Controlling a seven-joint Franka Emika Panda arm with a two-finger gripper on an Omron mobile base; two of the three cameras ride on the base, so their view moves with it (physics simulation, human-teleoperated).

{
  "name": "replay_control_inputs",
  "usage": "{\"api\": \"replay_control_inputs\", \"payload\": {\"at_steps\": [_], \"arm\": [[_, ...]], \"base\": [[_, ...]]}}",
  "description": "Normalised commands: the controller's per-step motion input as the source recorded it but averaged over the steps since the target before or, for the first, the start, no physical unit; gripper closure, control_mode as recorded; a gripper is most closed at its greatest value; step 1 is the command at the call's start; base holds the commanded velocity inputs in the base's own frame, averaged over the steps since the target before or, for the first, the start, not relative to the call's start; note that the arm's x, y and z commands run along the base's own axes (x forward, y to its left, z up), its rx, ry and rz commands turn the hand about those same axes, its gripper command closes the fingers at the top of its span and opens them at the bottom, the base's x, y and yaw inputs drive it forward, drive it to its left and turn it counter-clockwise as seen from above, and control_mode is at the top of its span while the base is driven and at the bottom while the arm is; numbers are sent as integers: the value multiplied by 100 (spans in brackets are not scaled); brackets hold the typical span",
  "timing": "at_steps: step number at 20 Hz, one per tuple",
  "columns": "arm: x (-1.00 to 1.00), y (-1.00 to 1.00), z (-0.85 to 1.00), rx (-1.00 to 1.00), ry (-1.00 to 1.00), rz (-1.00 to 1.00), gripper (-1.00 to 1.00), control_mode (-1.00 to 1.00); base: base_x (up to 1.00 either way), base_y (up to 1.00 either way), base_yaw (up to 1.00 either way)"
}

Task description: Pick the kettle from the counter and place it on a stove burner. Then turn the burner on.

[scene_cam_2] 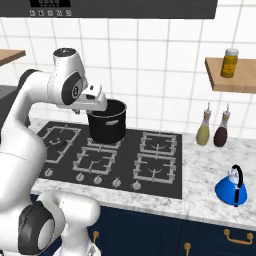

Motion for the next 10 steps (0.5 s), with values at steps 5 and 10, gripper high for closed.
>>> {"api": "replay_control_inputs", "payload": {"at_steps": [5,10], "arm": [[-22,-43,0,0,-9,1,-100,-100],[-89,-98,0,0,-14,1,-100,-100]], "base": [[0,0,0],[0,0,0]]}}
